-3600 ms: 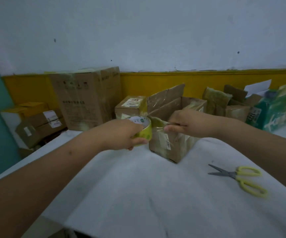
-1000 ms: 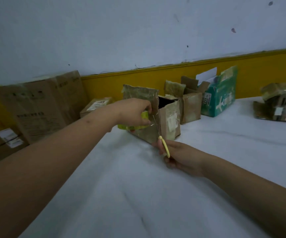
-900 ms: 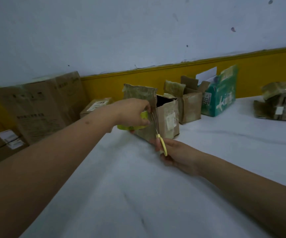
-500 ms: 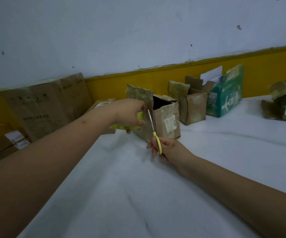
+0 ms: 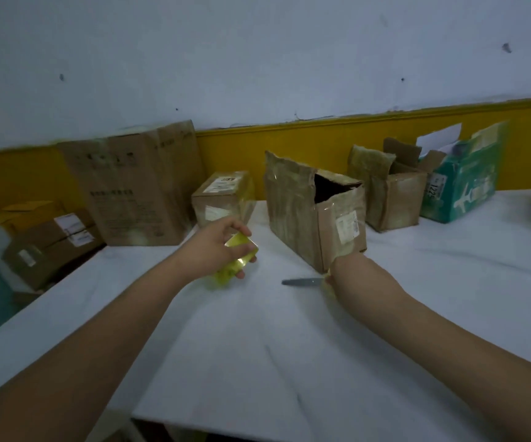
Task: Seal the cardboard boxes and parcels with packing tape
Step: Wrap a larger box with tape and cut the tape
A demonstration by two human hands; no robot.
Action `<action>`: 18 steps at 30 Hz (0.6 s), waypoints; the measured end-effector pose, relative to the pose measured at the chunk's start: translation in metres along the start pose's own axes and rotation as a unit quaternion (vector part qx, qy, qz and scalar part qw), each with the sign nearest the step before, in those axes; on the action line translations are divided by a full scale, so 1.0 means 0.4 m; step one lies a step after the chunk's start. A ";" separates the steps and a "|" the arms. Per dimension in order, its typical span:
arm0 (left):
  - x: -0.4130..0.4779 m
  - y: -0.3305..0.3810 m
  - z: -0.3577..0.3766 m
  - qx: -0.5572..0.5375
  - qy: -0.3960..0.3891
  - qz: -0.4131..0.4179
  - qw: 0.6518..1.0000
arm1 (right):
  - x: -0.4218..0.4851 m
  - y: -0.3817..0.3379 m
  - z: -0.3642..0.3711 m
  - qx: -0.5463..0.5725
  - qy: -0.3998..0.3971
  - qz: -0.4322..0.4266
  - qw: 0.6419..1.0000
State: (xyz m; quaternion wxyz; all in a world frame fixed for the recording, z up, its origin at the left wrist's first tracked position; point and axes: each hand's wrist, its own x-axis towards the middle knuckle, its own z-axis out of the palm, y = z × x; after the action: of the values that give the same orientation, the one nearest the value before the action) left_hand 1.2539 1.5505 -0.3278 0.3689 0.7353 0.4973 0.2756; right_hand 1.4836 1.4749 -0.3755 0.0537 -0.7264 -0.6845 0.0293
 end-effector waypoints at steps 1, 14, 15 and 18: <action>-0.016 -0.010 0.005 -0.031 0.010 0.001 0.999 | -0.006 -0.014 -0.006 -0.016 -0.003 -0.002 1.000; -0.164 0.009 0.028 -0.160 0.097 -0.004 0.982 | 0.066 -0.224 -0.075 0.376 0.129 -0.152 0.905; -0.175 0.011 0.022 -0.174 0.097 -0.015 0.980 | 0.062 -0.233 -0.078 0.393 0.134 -0.144 0.898; -0.218 0.016 0.011 -0.194 0.088 -0.037 0.976 | 0.036 -0.261 -0.084 0.346 0.157 -0.145 0.914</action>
State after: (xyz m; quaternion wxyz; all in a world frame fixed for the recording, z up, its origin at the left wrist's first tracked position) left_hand 1.2300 1.4661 -0.3286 0.4691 0.6040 0.4916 0.4165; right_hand 1.3850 1.4938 -0.3292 0.4117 -0.5504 -0.7124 0.1417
